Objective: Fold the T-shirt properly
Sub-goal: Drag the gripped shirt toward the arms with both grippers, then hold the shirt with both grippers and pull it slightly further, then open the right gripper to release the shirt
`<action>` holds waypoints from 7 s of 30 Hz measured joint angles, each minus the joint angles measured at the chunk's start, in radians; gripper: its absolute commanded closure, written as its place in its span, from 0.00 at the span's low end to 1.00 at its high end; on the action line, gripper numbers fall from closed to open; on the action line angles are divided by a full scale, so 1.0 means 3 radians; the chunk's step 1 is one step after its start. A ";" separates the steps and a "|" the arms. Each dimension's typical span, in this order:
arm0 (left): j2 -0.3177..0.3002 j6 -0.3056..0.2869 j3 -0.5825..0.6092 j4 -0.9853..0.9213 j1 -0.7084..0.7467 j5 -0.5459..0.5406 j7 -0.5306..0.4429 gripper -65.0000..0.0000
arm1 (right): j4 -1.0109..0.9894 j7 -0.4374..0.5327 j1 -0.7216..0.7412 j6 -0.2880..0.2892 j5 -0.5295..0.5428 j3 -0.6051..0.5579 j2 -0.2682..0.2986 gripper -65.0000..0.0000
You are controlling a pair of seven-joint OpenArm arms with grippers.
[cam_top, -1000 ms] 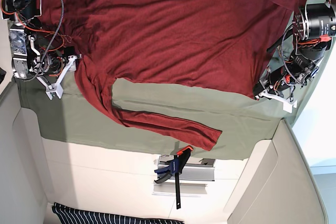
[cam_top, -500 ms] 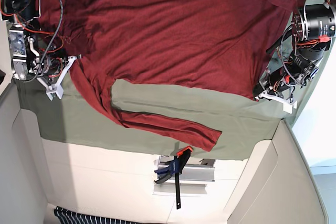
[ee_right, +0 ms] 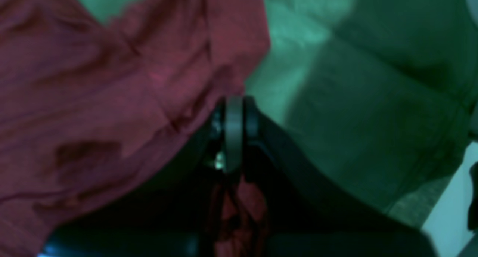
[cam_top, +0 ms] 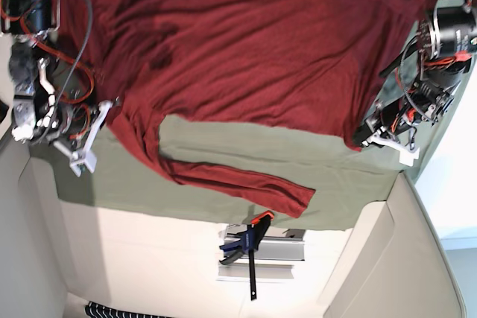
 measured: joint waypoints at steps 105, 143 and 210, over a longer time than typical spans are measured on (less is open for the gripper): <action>-0.0568 -0.0047 -0.0533 0.2023 0.1619 -0.1720 0.2374 1.00 | 0.0674 -0.0370 -0.1119 0.0287 0.0418 -0.0005 0.0917 1.00; -0.0415 -0.0047 -0.0533 0.2023 0.1699 -0.1061 0.1919 1.00 | 0.0674 -0.0369 -0.1119 0.0370 0.0418 -0.0005 0.0926 1.00; -0.0680 -0.0045 -0.0744 0.2023 0.1699 -0.1319 0.1984 0.71 | 0.0525 0.0268 -0.0426 -0.0697 -0.0504 0.0039 0.0907 0.60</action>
